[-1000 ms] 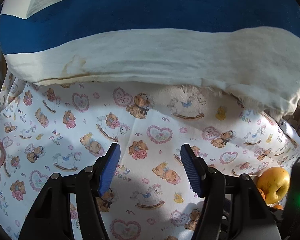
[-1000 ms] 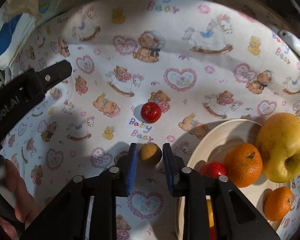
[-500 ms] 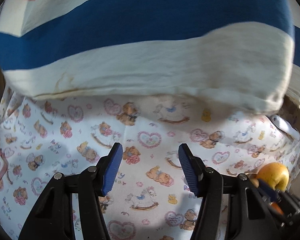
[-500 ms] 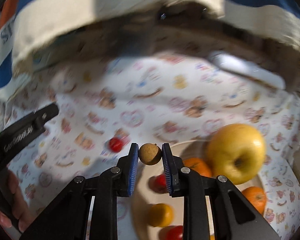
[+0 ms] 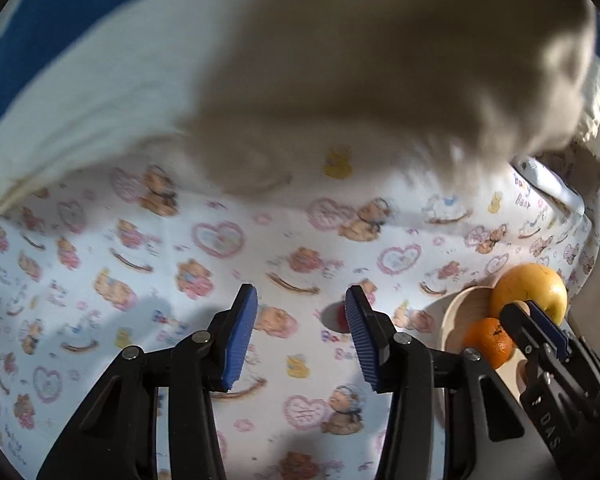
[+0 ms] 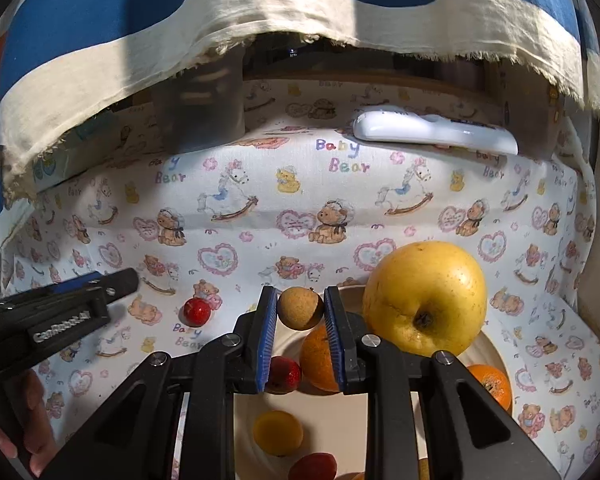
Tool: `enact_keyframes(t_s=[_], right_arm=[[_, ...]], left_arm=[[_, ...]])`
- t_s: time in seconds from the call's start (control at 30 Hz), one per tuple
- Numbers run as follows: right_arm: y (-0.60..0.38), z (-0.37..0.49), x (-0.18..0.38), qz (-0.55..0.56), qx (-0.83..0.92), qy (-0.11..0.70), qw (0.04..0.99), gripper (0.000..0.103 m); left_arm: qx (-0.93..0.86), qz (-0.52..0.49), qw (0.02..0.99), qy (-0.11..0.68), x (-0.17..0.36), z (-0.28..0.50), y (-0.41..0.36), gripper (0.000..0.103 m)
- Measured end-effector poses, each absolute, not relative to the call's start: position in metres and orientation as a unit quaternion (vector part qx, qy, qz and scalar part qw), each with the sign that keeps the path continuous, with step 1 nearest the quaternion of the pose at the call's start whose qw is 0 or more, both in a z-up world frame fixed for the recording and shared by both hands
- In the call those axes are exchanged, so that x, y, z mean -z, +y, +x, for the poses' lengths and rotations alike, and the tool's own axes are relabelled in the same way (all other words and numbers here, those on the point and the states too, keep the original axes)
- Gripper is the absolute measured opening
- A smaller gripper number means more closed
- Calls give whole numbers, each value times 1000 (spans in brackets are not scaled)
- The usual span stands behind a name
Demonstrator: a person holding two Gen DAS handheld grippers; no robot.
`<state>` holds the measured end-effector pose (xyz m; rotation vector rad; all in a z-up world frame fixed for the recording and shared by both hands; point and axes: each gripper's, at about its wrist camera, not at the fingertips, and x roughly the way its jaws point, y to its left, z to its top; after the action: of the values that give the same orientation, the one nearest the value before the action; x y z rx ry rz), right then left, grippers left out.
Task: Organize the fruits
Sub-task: 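Move the brown fruit to the plate with right tool while left tool grasps red fruit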
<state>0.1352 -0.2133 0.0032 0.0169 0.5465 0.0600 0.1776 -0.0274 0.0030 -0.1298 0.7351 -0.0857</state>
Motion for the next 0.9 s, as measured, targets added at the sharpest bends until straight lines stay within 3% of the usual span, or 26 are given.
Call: enact_keyframes(t_s=[0.2, 0.7, 0.8, 0.9], right_arm=[[-222, 130, -3, 18, -9, 252, 967, 25], [-232, 130, -7, 27, 10, 235, 971, 25], [-235, 133, -6, 32, 11, 237, 971, 25], [-238, 134, -6, 38, 12, 237, 971, 25]], left_arm=[[50, -49, 906, 417, 10, 207, -45, 36], [75, -23, 887, 455, 41, 251, -83, 38], [68, -14, 881, 467, 47, 259, -95, 25], [55, 3, 885, 462, 50, 256, -105, 25]])
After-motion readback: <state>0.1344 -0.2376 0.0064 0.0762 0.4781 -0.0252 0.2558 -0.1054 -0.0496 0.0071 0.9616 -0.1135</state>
